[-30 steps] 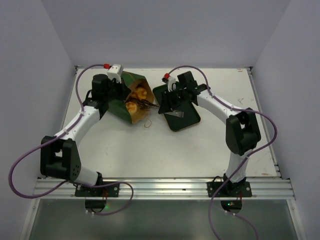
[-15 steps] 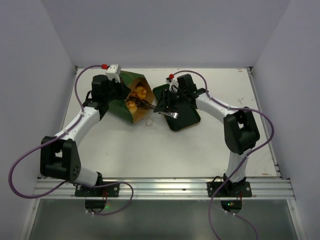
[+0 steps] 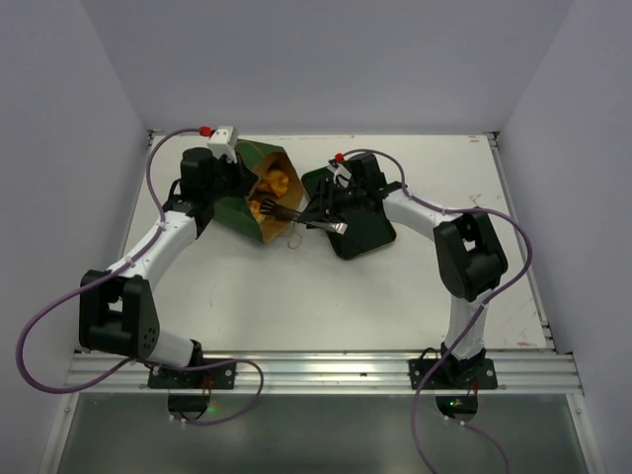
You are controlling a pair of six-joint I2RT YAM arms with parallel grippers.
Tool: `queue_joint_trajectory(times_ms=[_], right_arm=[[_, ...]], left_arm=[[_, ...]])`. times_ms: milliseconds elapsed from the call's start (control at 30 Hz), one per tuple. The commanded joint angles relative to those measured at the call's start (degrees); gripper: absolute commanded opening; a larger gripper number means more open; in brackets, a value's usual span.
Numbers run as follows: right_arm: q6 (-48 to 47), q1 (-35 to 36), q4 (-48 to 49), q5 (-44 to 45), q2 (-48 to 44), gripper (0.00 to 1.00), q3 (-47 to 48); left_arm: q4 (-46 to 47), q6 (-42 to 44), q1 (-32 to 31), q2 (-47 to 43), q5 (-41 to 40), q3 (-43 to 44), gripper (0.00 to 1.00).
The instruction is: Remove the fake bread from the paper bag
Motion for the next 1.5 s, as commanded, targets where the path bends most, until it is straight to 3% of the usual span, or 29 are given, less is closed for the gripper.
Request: queue_joint_trajectory(times_ms=[0, 967, 1100, 1300, 1467], right_arm=[[5.8, 0.3, 7.1, -3.8, -0.9, 0.49, -1.3], [19.8, 0.3, 20.6, -7.1, 4.0, 0.51, -4.8], [21.5, 0.3, 22.3, -7.4, 5.1, 0.45, -4.9], [22.2, -0.2, 23.9, -7.8, 5.2, 0.19, -6.0], [21.5, -2.0, 25.0, -8.2, 4.2, 0.06, -6.6]], left_arm=[[4.7, -1.7, 0.0, -2.9, 0.2, 0.5, 0.00], [5.4, -1.8, 0.0, -3.9, 2.8, 0.1, 0.00], [5.4, -1.8, 0.0, -4.2, 3.1, -0.3, 0.00], [5.2, -1.1, 0.0, -5.4, 3.1, -1.8, 0.00], [5.1, -0.5, 0.0, -6.2, 2.4, -3.2, 0.00]])
